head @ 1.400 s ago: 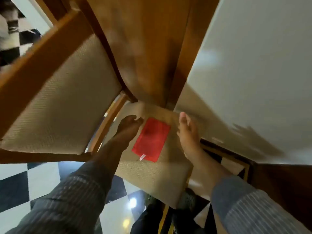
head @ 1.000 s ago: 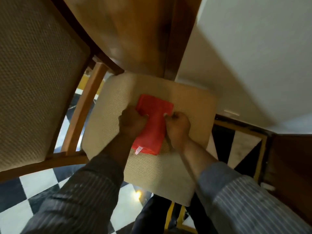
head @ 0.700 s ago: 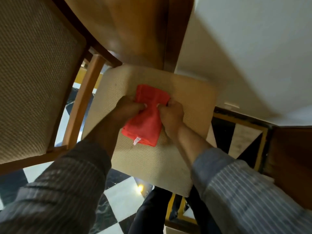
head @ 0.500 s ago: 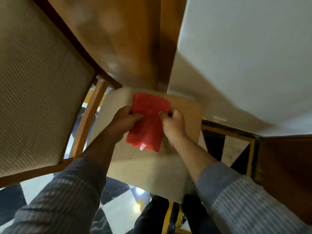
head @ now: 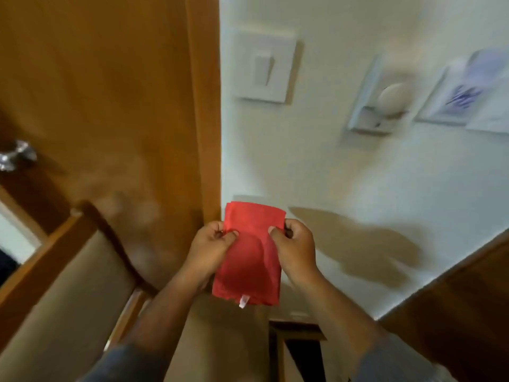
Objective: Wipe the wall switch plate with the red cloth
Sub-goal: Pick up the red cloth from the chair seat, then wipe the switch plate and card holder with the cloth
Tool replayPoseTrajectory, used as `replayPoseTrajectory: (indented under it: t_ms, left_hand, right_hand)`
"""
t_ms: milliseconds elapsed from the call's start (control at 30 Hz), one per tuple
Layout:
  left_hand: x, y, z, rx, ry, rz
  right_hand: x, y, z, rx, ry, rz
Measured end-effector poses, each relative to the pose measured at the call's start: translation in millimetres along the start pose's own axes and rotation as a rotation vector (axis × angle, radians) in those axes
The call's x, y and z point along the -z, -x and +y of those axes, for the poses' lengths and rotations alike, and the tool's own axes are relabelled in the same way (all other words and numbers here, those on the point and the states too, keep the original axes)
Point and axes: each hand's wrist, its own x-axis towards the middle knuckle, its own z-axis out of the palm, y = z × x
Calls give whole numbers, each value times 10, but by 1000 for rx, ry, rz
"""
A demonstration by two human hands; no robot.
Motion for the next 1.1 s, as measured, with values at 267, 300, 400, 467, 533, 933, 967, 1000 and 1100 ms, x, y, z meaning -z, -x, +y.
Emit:
replayPoseTrajectory:
  t_ms: [267,300,400,467,533,933,967,1000,1100]
  left_hand:
    - [-589,136,1436,-316,46,-32]
    - [-674,169,1571,-346,43,-42]
    - [-879,239,1904,-416,35,-47]
    - [-991,267,2067,-454,38,-39]
    - [-1151,288,2249,-493,33,-29]
    - [-2324,182,2878,-742,-165,32]
    - [-2423,174,2886,-763,-202,33]
    - [-2539,165,2903,-786,-242,35]
    - [-2762,121,2917,-858,-396,23]
  right_hand:
    - [950,-171,-1149,272,-100,217]
    - [1067,-203,-1239,303,-111,237]
    - [1341,-290,-1491,371,-123,278]
    - [1478,-326,-1601,402,-135,305]
    - [1656,-365,-1694,441,-143,337]
    - [2611,-960,-1777,603,-162,609]
    - [2661,-1014,-1715,615,-174,623]
    - [2721,-1089,-1644,631,-174,629]
    - [2814,-1306,-1410,681,-102,647]
